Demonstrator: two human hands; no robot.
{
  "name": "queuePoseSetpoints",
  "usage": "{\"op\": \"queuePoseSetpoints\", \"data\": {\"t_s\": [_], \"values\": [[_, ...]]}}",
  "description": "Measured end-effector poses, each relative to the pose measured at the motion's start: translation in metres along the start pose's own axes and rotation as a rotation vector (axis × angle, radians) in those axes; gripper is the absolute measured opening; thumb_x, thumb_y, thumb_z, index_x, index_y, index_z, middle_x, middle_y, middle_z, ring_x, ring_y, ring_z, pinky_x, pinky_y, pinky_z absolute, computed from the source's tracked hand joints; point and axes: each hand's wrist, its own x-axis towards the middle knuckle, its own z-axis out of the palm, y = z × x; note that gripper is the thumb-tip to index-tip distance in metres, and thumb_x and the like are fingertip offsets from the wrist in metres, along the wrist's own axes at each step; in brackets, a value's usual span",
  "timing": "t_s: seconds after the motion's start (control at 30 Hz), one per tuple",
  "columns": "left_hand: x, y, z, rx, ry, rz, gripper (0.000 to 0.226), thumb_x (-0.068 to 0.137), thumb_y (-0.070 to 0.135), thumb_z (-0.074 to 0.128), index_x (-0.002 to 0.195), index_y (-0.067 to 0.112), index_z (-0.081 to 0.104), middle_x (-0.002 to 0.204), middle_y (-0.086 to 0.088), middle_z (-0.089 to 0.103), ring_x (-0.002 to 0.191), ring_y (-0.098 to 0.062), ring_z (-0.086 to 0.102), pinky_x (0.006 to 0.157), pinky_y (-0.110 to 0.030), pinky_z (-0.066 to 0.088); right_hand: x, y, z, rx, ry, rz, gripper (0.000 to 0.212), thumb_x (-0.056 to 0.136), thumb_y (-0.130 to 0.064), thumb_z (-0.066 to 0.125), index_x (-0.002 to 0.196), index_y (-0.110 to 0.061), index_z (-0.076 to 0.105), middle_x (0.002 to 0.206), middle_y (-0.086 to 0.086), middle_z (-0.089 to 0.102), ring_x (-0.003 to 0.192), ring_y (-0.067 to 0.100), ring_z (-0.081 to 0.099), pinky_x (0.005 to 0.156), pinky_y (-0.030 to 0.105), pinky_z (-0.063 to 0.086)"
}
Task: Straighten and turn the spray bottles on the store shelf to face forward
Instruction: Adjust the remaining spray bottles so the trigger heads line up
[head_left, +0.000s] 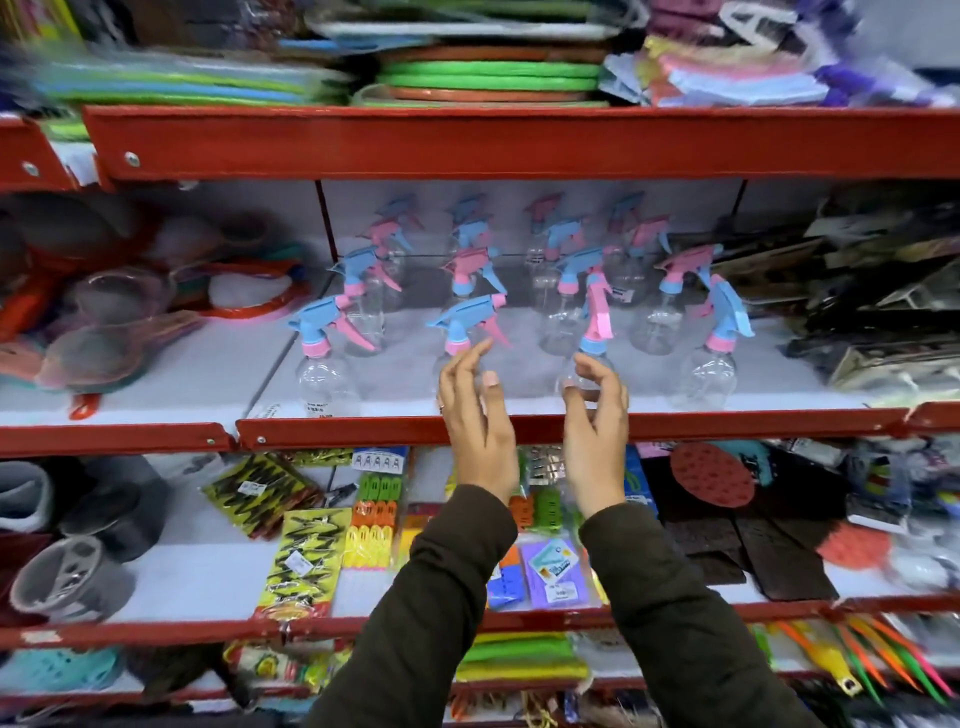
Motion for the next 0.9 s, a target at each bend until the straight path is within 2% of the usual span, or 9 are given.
{"op": "queuePoseSetpoints", "data": {"t_s": [0.07, 0.17, 0.2, 0.27, 0.37, 0.5, 0.63, 0.77, 0.9], "values": [[-0.006, 0.004, 0.018, 0.007, -0.139, 0.0, 0.04, 0.101, 0.03, 0.035, 0.136, 0.017, 0.051, 0.139, -0.004, 0.048, 0.134, -0.011, 0.042, 0.113, -0.022, 0.029, 0.013, 0.001, -0.014, -0.006, 0.028, 0.039, 0.033, 0.097, -0.021, 0.053, 0.129, -0.028, 0.056, 0.131, 0.0, 0.05, 0.119, 0.013, 0.049, 0.093, 0.01, 0.037], [-0.014, 0.005, 0.047, 0.023, -0.344, -0.141, 0.048, 0.102, 0.039, 0.031, 0.147, 0.024, 0.038, 0.155, 0.001, 0.035, 0.14, -0.001, 0.027, 0.117, -0.022, 0.016, 0.038, 0.005, -0.033, -0.036, -0.032, 0.142, 0.042, 0.1, -0.028, 0.047, 0.141, -0.025, 0.049, 0.147, 0.003, 0.043, 0.14, 0.024, 0.039, 0.117, 0.039, 0.033], [-0.014, 0.006, 0.055, 0.038, -0.378, -0.194, 0.049, 0.102, 0.042, 0.03, 0.148, 0.025, 0.035, 0.158, 0.002, 0.031, 0.141, 0.0, 0.023, 0.117, -0.021, 0.013, 0.047, 0.005, -0.037, -0.044, -0.069, 0.173, 0.044, 0.101, -0.029, 0.045, 0.145, -0.023, 0.047, 0.153, 0.004, 0.041, 0.145, 0.023, 0.036, 0.12, 0.043, 0.03], [-0.013, 0.008, 0.069, 0.043, -0.393, -0.293, 0.052, 0.103, 0.041, 0.029, 0.15, 0.02, 0.033, 0.16, -0.002, 0.03, 0.145, -0.006, 0.022, 0.117, -0.022, 0.011, 0.062, 0.006, -0.039, -0.036, -0.152, 0.228, 0.044, 0.102, -0.029, 0.042, 0.145, -0.019, 0.048, 0.155, 0.006, 0.043, 0.146, 0.021, 0.037, 0.123, 0.043, 0.028], [-0.008, 0.013, 0.083, -0.011, -0.385, -0.371, 0.046, 0.105, 0.032, 0.029, 0.145, 0.013, 0.039, 0.154, -0.009, 0.037, 0.145, -0.018, 0.031, 0.121, -0.027, 0.016, 0.073, 0.007, -0.041, 0.026, -0.244, 0.259, 0.029, 0.102, -0.022, 0.041, 0.12, -0.017, 0.064, 0.133, 0.009, 0.064, 0.132, 0.027, 0.055, 0.117, 0.046, 0.038], [0.007, 0.01, 0.087, -0.024, -0.401, -0.421, 0.048, 0.104, 0.034, 0.027, 0.14, 0.009, 0.047, 0.151, -0.011, 0.043, 0.142, -0.02, 0.038, 0.123, -0.035, 0.021, 0.073, 0.013, -0.05, 0.055, -0.26, 0.252, 0.027, 0.101, -0.023, 0.042, 0.102, -0.03, 0.069, 0.109, -0.011, 0.07, 0.112, 0.011, 0.064, 0.113, 0.042, 0.044], [0.017, 0.011, 0.087, -0.033, -0.408, -0.465, 0.054, 0.102, 0.045, 0.027, 0.141, 0.014, 0.047, 0.15, -0.01, 0.046, 0.14, -0.021, 0.04, 0.122, -0.042, 0.025, 0.068, 0.014, -0.055, 0.016, -0.284, 0.234, 0.033, 0.099, -0.025, 0.041, 0.114, -0.022, 0.071, 0.125, -0.002, 0.067, 0.124, 0.019, 0.06, 0.113, 0.048, 0.043], [0.02, 0.009, 0.087, -0.052, -0.46, -0.475, 0.057, 0.101, 0.049, 0.025, 0.145, 0.018, 0.043, 0.154, -0.005, 0.043, 0.143, -0.018, 0.037, 0.123, -0.042, 0.023, 0.061, 0.015, -0.059, -0.039, -0.274, 0.22, 0.037, 0.098, -0.032, 0.04, 0.12, -0.025, 0.069, 0.132, 0.003, 0.059, 0.124, 0.02, 0.058, 0.111, 0.049, 0.044], [0.021, 0.009, 0.088, -0.073, -0.332, -0.496, 0.053, 0.102, 0.043, 0.025, 0.145, 0.018, 0.043, 0.155, -0.004, 0.039, 0.145, -0.019, 0.033, 0.123, -0.04, 0.02, 0.066, 0.015, -0.057, -0.055, -0.253, 0.201, 0.032, 0.101, -0.029, 0.042, 0.128, -0.026, 0.059, 0.14, 0.006, 0.05, 0.118, 0.014, 0.052, 0.109, 0.032, 0.039]]}}
